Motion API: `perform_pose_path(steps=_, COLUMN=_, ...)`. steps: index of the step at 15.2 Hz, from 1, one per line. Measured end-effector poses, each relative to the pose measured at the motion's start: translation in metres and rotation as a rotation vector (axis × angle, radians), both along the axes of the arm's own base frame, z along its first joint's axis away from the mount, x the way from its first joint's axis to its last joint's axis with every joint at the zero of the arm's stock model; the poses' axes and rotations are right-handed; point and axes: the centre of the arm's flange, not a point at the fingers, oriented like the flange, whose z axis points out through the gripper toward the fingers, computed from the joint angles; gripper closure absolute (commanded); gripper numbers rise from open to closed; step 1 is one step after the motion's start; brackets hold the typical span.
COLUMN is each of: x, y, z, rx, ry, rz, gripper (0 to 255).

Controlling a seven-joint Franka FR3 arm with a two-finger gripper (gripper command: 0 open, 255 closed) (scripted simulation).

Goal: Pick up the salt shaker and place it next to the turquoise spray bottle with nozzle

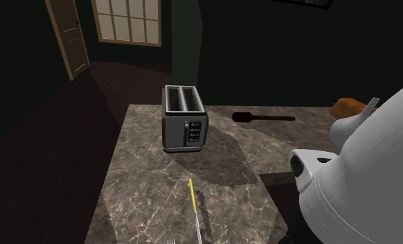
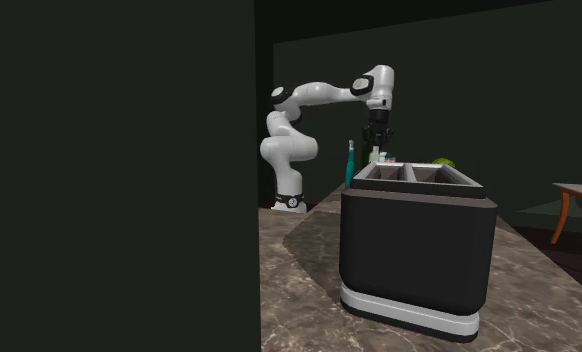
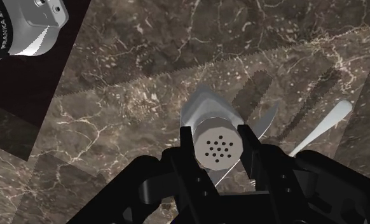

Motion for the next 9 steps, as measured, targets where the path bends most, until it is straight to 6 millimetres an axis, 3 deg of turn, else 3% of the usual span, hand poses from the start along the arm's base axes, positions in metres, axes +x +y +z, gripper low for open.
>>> perform_pose_path(steps=9, x=0.0, y=-0.001, z=-0.048, rx=0.0, ry=0.0, rz=0.0, gripper=255)
